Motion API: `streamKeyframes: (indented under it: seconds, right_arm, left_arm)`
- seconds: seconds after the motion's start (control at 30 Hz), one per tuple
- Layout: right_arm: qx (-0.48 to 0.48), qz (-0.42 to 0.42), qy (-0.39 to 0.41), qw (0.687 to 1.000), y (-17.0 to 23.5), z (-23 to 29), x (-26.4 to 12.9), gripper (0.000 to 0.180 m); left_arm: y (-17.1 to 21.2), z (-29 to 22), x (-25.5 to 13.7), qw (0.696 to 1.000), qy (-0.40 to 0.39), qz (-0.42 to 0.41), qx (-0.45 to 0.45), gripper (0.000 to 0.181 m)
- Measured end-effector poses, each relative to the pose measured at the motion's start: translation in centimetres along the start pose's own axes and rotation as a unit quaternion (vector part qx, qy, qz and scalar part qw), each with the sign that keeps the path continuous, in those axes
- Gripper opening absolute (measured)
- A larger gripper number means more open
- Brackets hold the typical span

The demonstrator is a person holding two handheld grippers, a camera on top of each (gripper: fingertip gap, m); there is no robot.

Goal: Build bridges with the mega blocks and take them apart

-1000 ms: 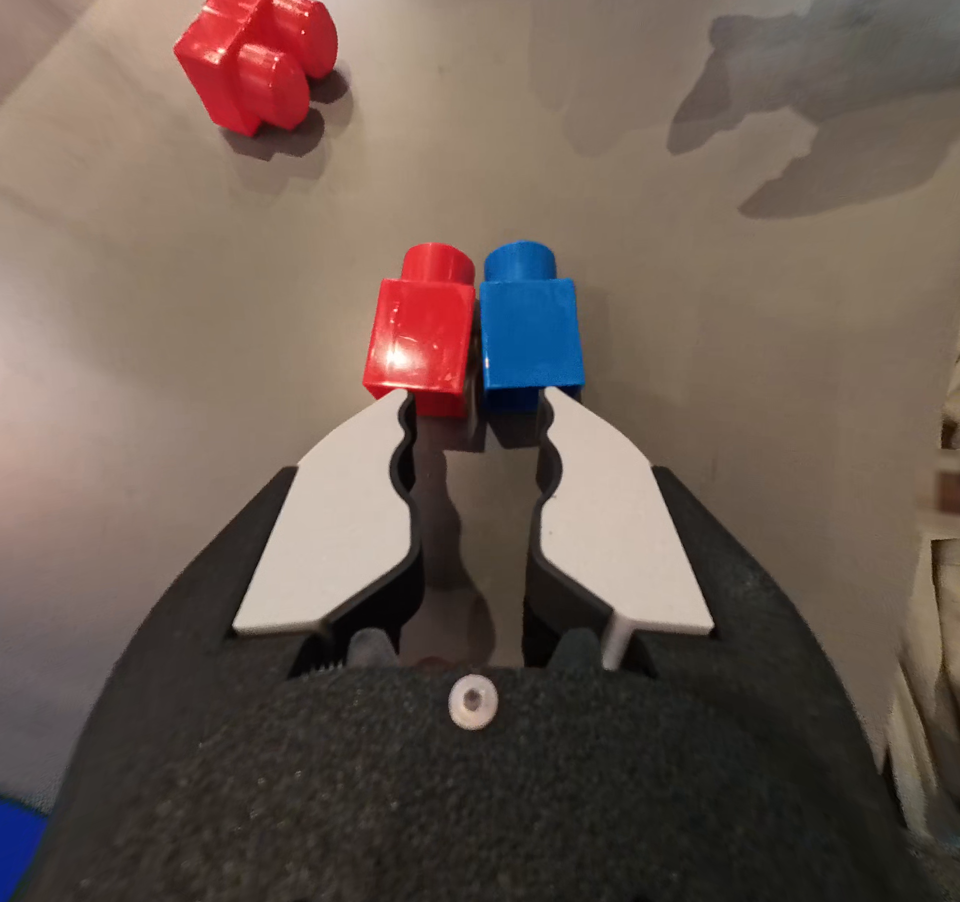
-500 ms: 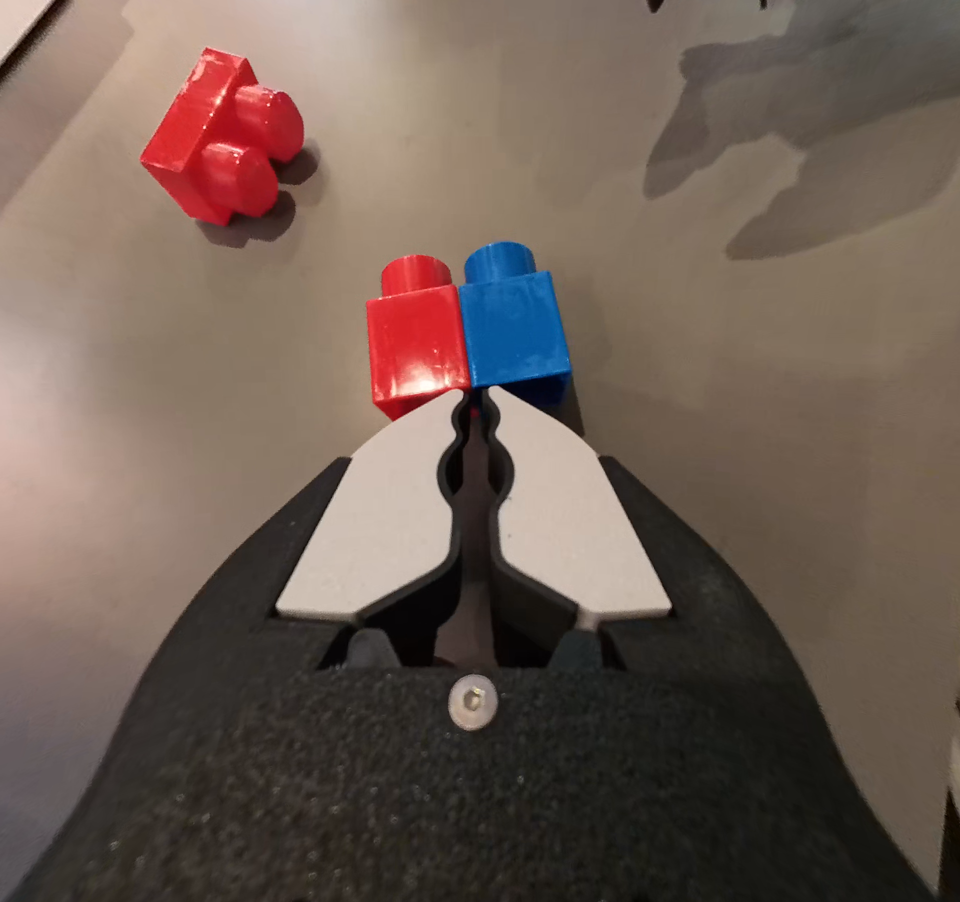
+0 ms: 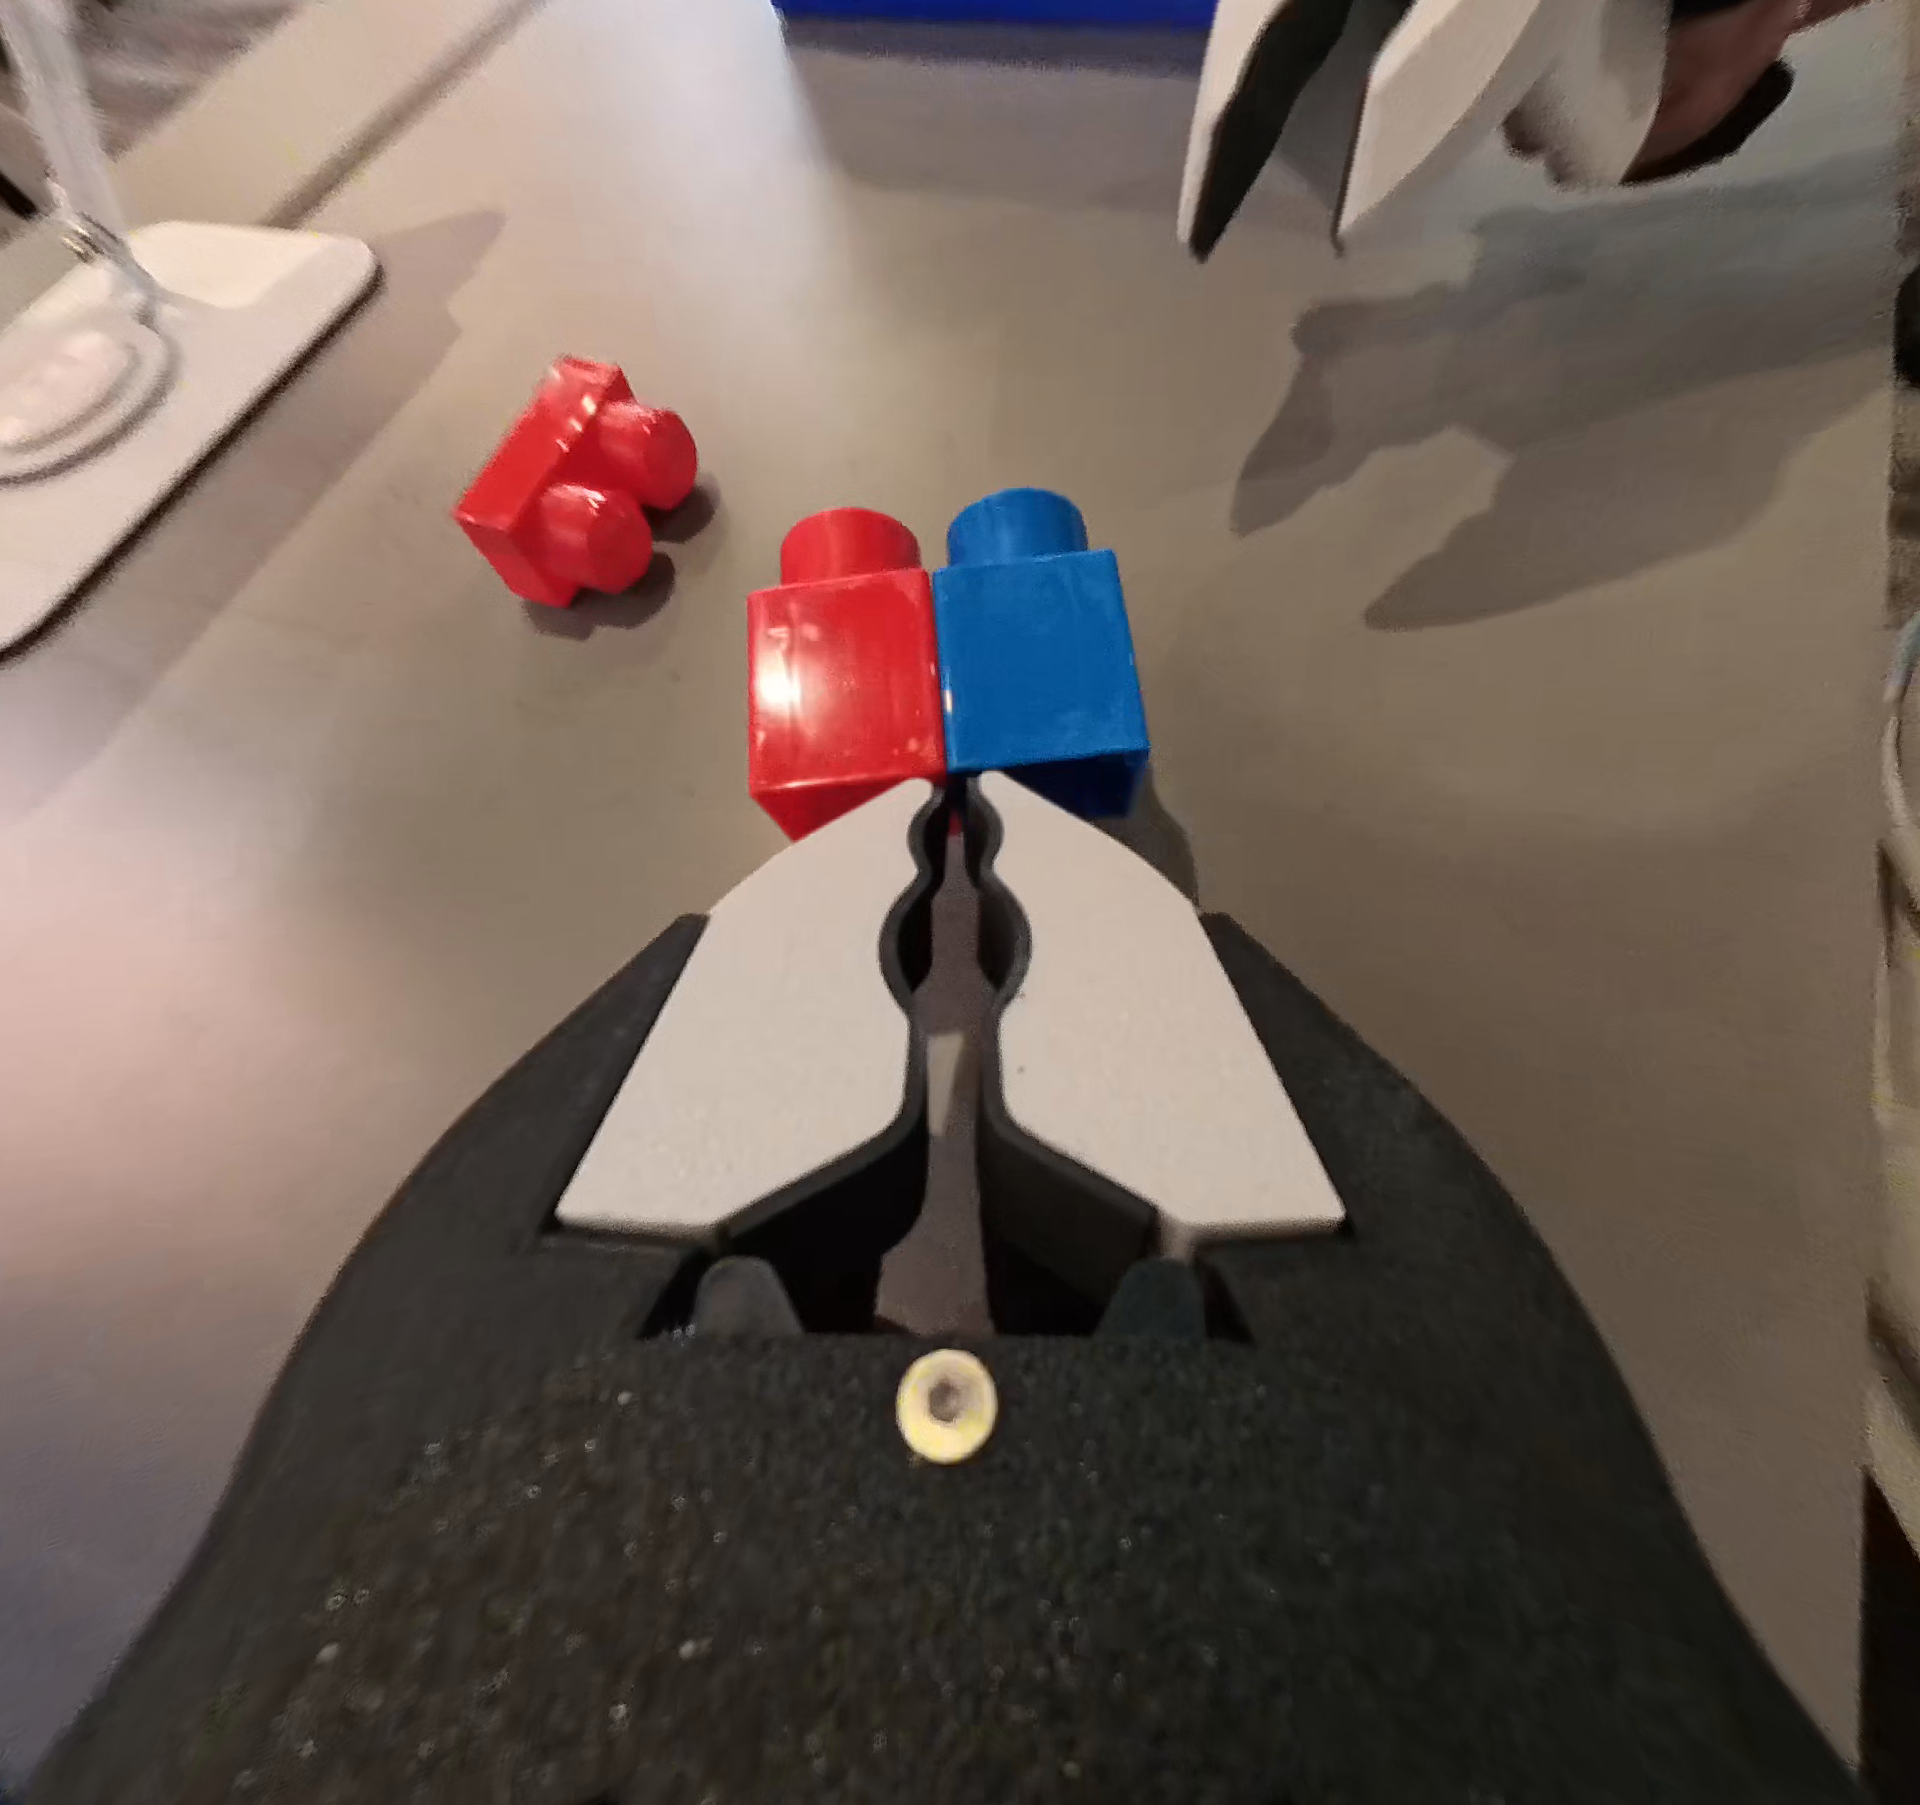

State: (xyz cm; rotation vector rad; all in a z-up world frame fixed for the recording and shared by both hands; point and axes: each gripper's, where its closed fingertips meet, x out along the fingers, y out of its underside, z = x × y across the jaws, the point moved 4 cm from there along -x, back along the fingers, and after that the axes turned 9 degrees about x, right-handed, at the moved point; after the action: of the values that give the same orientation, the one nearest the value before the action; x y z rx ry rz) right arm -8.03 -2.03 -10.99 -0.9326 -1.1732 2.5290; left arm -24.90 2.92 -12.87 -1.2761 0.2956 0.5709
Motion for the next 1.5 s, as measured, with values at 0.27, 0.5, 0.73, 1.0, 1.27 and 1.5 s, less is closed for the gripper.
streamKeyframes:
  seconds: [0.27, 0.5, 0.73, 1.0, 1.27, 1.5]
  right_arm:
    - [-0.067, 0.025, 0.062, 0.995, -3.0, -2.5, -0.2, 0.034]
    - [-0.193, 0.096, 0.139, 0.967, -8.0, -7.7, 3.5, 0.048]
    - [-0.288, 0.143, 0.197, 0.926, -8.1, -11.6, 9.3, 0.06]
    - [-0.257, 0.148, 0.16, 0.942, -8.7, -13.0, 10.6, 0.052]
    - [-0.133, 0.119, 0.076, 0.981, -9.1, -10.9, 8.6, 0.052]
    - [0.025, 0.189, 0.009, 0.982, -6.1, -7.9, 5.6, 0.052]
  left_arm:
    - [-0.7, 1.9, -3.4, 0.987, -0.006, -0.142, -0.08, 0.002]
    - [-0.7, 2.6, -5.0, 0.976, -0.017, -0.189, -0.103, 0.002]
    - [-0.7, 2.7, -5.3, 0.974, -0.013, -0.199, -0.111, 0.002]
    - [-0.7, 2.5, -5.3, 0.973, -0.003, -0.201, -0.113, 0.002]
    - [-0.7, 2.7, -5.4, 0.972, -0.006, -0.204, -0.118, 0.002]
    - [-0.7, 2.7, -5.3, 0.972, -0.006, -0.203, -0.117, 0.002]
